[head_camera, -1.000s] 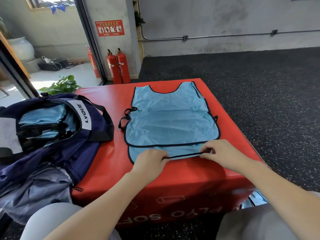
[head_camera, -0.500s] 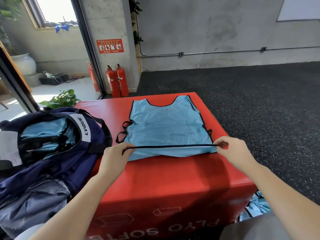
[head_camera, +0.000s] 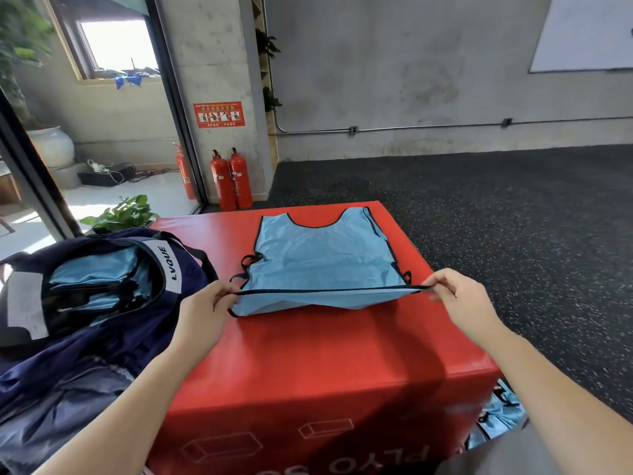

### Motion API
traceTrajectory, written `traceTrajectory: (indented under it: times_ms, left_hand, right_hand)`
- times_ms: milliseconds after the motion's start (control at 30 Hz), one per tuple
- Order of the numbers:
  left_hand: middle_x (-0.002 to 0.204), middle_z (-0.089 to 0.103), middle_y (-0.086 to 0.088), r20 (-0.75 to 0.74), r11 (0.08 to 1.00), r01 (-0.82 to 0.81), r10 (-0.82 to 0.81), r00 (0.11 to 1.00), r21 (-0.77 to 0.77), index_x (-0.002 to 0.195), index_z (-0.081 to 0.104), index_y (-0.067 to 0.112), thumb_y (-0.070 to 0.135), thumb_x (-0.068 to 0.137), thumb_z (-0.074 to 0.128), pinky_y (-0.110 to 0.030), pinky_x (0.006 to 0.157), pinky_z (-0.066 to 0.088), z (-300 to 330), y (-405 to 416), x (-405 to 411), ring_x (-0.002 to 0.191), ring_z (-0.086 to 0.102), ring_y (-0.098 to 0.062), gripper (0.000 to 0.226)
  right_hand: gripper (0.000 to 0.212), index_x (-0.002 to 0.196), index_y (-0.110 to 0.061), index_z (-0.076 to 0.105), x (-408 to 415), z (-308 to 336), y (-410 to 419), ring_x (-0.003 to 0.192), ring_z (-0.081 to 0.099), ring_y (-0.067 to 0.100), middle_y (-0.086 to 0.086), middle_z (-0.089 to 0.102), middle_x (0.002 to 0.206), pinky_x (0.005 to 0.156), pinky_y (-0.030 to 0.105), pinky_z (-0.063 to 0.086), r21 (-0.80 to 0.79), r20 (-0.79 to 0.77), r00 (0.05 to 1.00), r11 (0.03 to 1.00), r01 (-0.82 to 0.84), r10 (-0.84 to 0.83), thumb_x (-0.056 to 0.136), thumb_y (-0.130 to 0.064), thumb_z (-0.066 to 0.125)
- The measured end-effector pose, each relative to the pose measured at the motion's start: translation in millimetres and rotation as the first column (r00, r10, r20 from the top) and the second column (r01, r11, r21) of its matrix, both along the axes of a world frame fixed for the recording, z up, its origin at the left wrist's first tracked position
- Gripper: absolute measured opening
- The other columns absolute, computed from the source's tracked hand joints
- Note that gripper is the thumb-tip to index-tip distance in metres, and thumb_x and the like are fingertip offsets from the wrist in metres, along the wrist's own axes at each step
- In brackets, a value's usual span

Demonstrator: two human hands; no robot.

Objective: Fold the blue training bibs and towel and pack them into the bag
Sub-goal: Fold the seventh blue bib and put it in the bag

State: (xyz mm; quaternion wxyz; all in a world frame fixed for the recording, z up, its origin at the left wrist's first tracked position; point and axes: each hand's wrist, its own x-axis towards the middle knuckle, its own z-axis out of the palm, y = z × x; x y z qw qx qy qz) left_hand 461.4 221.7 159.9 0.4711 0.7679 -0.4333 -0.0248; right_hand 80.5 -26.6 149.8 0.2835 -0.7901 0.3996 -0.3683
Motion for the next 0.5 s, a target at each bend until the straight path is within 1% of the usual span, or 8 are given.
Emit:
traceTrajectory:
  times_ms: [67,133,167,233,300,333,400,500]
  left_hand:
    - [0.081,0.072,0.021,0.029,1.0,0.009,-0.009,1.0,0.002,0.083,0.069,0.034,0.004,0.091,0.066,-0.022,0.07,0.049,-1.4,4.1,-0.3,0.078,0.069,-0.016,0.031]
    - [0.083,0.071,0.025,0.063,0.999,0.035,-0.036,0.997,0.014,0.082,0.069,0.035,0.002,0.091,0.067,-0.009,0.067,0.045,-1.6,9.6,-4.2,0.077,0.067,-0.001,0.033]
    - [0.086,0.07,0.027,0.087,0.998,0.054,-0.056,0.995,0.028,0.082,0.068,0.036,0.002,0.09,0.068,-0.004,0.069,0.043,-2.5,13.1,-7.2,0.077,0.065,0.005,0.035]
    - [0.088,0.07,0.027,0.136,0.993,0.091,-0.101,0.986,0.075,0.084,0.068,0.038,0.002,0.087,0.072,0.0,0.076,0.04,-8.1,20.1,-11.8,0.082,0.063,0.013,0.036]
    - [0.083,0.071,0.022,0.17,0.98,0.122,-0.149,0.974,0.16,0.085,0.069,0.036,0.003,0.086,0.074,0.002,0.079,0.038,-15.7,28.0,-16.5,0.088,0.062,0.014,0.033]
    - [0.085,0.071,0.02,0.18,0.967,0.137,-0.177,0.968,0.214,0.085,0.069,0.037,0.005,0.086,0.074,0.002,0.079,0.038,-20.4,31.6,-18.7,0.088,0.063,0.012,0.033]
    - [0.089,0.071,0.018,0.201,0.93,0.166,-0.24,0.95,0.327,0.082,0.065,0.044,0.009,0.087,0.074,-0.001,0.079,0.038,-31.7,37.3,-19.7,0.086,0.064,0.006,0.037]
    - [0.088,0.07,0.017,0.206,0.851,0.191,-0.326,0.923,0.49,0.075,0.059,0.049,0.022,0.088,0.075,-0.013,0.081,0.044,-42.6,44.9,-19.6,0.085,0.062,0.002,0.034]
  right_hand:
    - [0.033,0.088,-0.028,0.069,-2.7,2.2,1.4,0.083,0.069,0.002,-0.011,0.075,0.09,0.084,0.015,0.048,-0.033,-0.022,1.0,0.999,0.013,-0.014,0.094,0.003,0.06]
    - [0.031,0.089,-0.028,0.071,-6.9,3.0,2.4,0.088,0.065,-0.007,-0.014,0.074,0.091,0.081,0.004,0.042,-0.077,-0.076,0.997,0.997,0.014,-0.019,0.091,0.002,0.065]
    - [0.03,0.089,-0.028,0.071,-10.3,2.0,3.0,0.086,0.064,-0.009,-0.015,0.073,0.09,0.08,0.004,0.042,-0.08,-0.11,0.994,0.997,-0.001,-0.008,0.091,0.002,0.066]
    - [0.035,0.085,-0.033,0.071,-16.6,-3.8,3.2,0.084,0.065,-0.007,-0.016,0.073,0.088,0.086,0.015,0.048,-0.045,-0.212,0.977,0.998,-0.037,0.027,0.089,0.002,0.069]
    - [0.042,0.079,-0.04,0.069,-22.7,-13.3,3.3,0.087,0.068,0.001,-0.016,0.074,0.088,0.09,0.026,0.052,0.006,-0.321,0.945,0.998,-0.061,0.06,0.087,0.001,0.07]
    - [0.044,0.078,-0.042,0.068,-25.1,-17.0,4.5,0.087,0.069,0.003,-0.016,0.074,0.088,0.092,0.029,0.053,0.022,-0.362,0.929,0.997,-0.069,0.072,0.085,0.001,0.071]
    - [0.043,0.078,-0.042,0.068,-28.5,-21.5,7.9,0.088,0.068,0.002,-0.015,0.075,0.088,0.092,0.029,0.052,0.046,-0.429,0.898,0.995,-0.087,0.099,0.084,0.0,0.073]
    - [0.036,0.08,-0.042,0.069,-30.7,-21.5,15.6,0.087,0.065,-0.003,-0.018,0.073,0.088,0.09,0.021,0.049,0.093,-0.52,0.838,0.986,-0.14,0.168,0.084,-0.007,0.075]
